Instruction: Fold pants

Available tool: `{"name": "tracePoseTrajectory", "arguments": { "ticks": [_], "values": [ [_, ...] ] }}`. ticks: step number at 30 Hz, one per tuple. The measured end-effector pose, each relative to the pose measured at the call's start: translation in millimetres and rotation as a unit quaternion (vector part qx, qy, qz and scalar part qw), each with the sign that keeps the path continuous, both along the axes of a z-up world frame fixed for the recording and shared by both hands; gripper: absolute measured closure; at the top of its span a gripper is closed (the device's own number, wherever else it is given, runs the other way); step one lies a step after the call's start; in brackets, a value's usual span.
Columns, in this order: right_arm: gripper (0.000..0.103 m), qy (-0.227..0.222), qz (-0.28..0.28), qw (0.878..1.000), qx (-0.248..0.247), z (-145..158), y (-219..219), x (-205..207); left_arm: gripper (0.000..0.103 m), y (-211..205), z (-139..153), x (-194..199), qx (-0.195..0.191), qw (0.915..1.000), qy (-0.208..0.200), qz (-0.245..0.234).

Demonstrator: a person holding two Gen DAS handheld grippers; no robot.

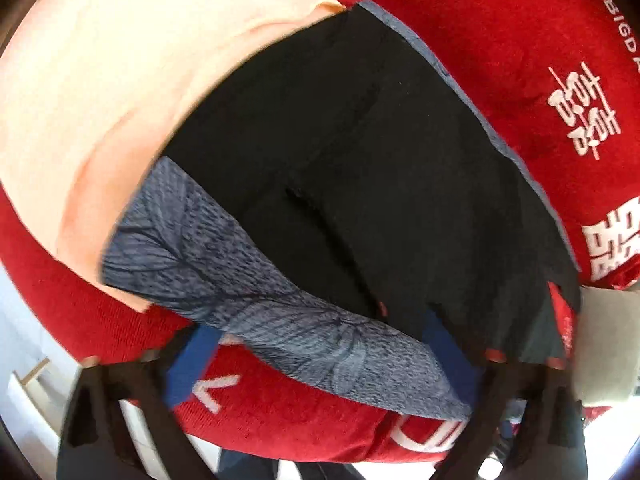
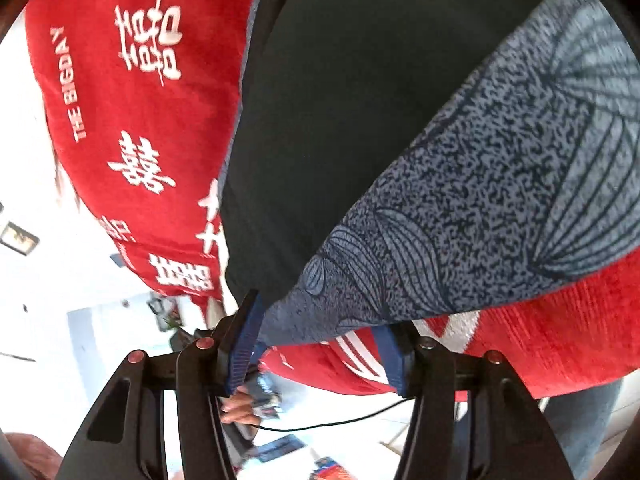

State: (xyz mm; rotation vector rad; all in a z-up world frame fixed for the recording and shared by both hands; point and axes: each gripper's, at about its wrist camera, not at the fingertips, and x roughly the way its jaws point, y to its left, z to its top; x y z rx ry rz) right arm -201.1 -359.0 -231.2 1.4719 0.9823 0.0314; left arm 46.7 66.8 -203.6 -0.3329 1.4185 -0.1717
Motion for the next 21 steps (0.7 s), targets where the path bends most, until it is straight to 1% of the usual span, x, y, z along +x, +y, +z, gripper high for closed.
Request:
{"name": "tracePoseTrajectory", "arguments": {
  "ticks": [1, 2, 3, 4, 5, 7, 10, 15, 19, 21],
  "values": [
    [0.056, 0.008, -0.004, 1.0, 0.001, 0, -1, -1, 0.035, -1, 2, -1, 0.012, 0.9999, -0.003, -0.002],
    [0.064, 0.02, -0.009, 1.0, 0.002, -1, -2, -5, 0.043, 2, 4, -2, 0.018, 0.9998, -0.005, -0.003],
    [0.086, 0.035, -0.015, 0.999, 0.0, -2, -3, -8, 0.062, 7, 5, -1, 0.018, 0.9998, -0.005, -0.003],
    [0.095, 0.05, -0.021, 0.999, 0.0, -4, -5, -9, 0.076, 10, 5, 0, 0.011, 0.9999, -0.002, -0.003],
    [0.095, 0.056, -0.022, 0.998, -0.001, -4, -6, -9, 0.078, 15, 5, 1, -0.001, 1.0, 0.001, -0.002],
    [0.095, 0.059, -0.013, 0.998, -0.024, 6, -4, -3, 0.082, 19, 6, 4, -0.01, 0.9999, 0.007, -0.003],
    [0.095, 0.043, -0.003, 0.998, -0.051, 33, -6, 9, 0.082, 18, 21, 6, -0.01, 0.9997, -0.007, -0.02],
    [0.095, 0.013, 0.024, 0.996, -0.087, 75, -17, 35, 0.082, 21, 52, 20, -0.029, 0.9992, -0.023, -0.012],
    [0.095, -0.008, 0.052, 0.992, -0.116, 105, -30, 69, 0.082, 9, 77, 41, -0.028, 0.9985, -0.043, -0.018],
    [0.095, -0.023, 0.068, 0.989, -0.13, 119, -41, 94, 0.082, -1, 89, 58, -0.027, 0.9977, -0.058, -0.023]
  ]
}}
